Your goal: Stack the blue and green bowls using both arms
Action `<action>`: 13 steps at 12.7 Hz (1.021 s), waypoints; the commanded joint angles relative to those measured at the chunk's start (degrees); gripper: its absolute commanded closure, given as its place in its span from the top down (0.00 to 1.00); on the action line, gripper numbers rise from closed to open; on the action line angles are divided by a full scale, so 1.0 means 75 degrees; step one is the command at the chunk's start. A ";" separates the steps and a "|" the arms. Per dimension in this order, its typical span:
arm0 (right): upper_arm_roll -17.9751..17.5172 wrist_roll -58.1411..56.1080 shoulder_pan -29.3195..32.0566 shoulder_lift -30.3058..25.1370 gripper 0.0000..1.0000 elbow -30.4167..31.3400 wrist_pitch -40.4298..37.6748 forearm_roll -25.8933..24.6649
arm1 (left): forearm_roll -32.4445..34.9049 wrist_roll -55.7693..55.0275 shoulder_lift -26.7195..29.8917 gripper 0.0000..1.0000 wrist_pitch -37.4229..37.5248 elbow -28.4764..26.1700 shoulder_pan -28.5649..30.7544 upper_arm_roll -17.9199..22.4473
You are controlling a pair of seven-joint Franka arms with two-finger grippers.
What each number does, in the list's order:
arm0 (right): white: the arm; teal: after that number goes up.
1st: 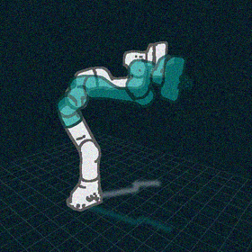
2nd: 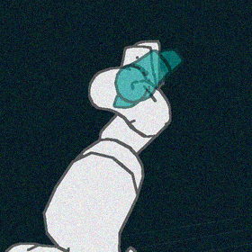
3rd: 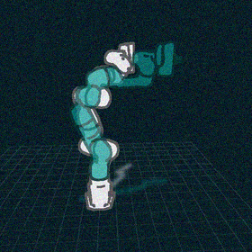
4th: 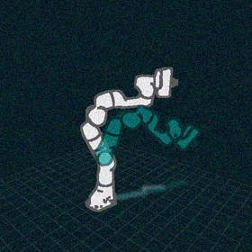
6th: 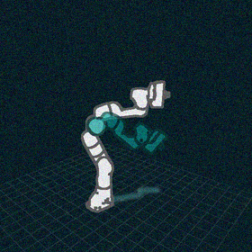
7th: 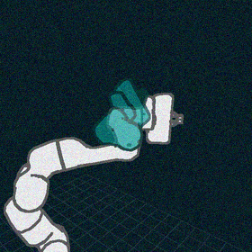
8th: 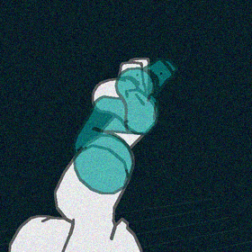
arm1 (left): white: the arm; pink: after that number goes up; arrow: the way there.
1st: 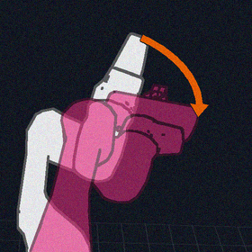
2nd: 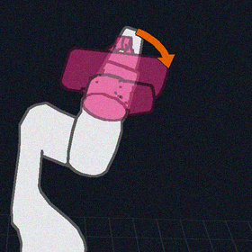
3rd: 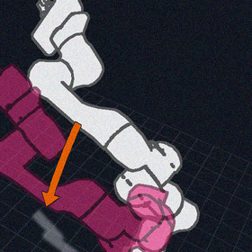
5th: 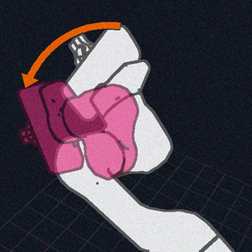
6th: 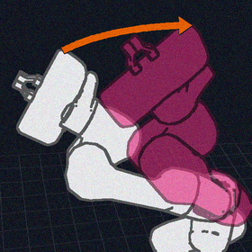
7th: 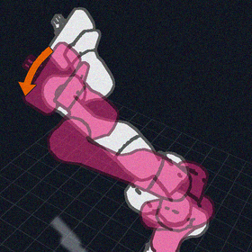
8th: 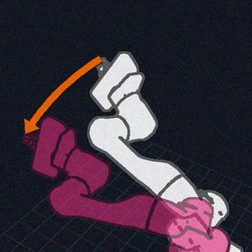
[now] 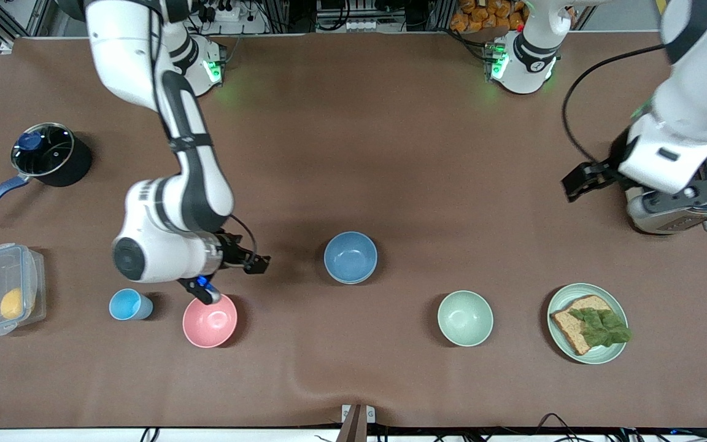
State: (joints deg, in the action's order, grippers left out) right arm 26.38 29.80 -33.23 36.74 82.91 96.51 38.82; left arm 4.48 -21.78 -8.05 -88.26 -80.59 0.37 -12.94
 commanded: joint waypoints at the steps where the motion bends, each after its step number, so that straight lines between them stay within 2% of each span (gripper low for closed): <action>1: 0.0079 -0.1565 0.0842 -0.1486 1.00 0.0805 -0.1354 -0.0566 | -0.0223 0.0920 0.0416 1.00 0.0271 -0.0318 0.0032 0.0470; 4: 0.0186 -0.2472 0.0821 -0.2668 1.00 0.0851 -0.2202 -0.3128 | -0.0234 0.1637 0.0779 1.00 0.0400 -0.0563 0.0079 0.0682; 5: 0.0185 -0.2542 0.0798 -0.3009 1.00 0.0875 -0.2343 -0.3600 | -0.0316 0.1708 0.0850 1.00 0.0412 -0.0622 0.0079 0.0682; 8: 0.0116 -0.3351 0.1252 -0.3678 1.00 0.0933 -0.2427 -0.3746 | -0.0492 0.1966 0.1038 1.00 0.0471 -0.0810 0.0184 0.0682; 10: -0.0514 -0.3364 0.1756 -0.4007 1.00 0.0957 -0.2392 -0.4316 | -0.0492 0.2595 0.1026 1.00 0.0482 -0.0798 0.0184 0.0694; 13: -0.2294 -0.3235 0.3230 -0.4323 1.00 0.1015 -0.2147 -0.4998 | -0.0492 0.2869 0.1026 1.00 0.0494 -0.0786 0.0196 0.0753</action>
State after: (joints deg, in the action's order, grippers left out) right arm 16.99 4.90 -15.19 7.49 87.92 78.41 4.50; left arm 2.27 -2.30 -1.80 -84.89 -85.34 1.33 -7.57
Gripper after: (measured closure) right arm 0.000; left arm 0.000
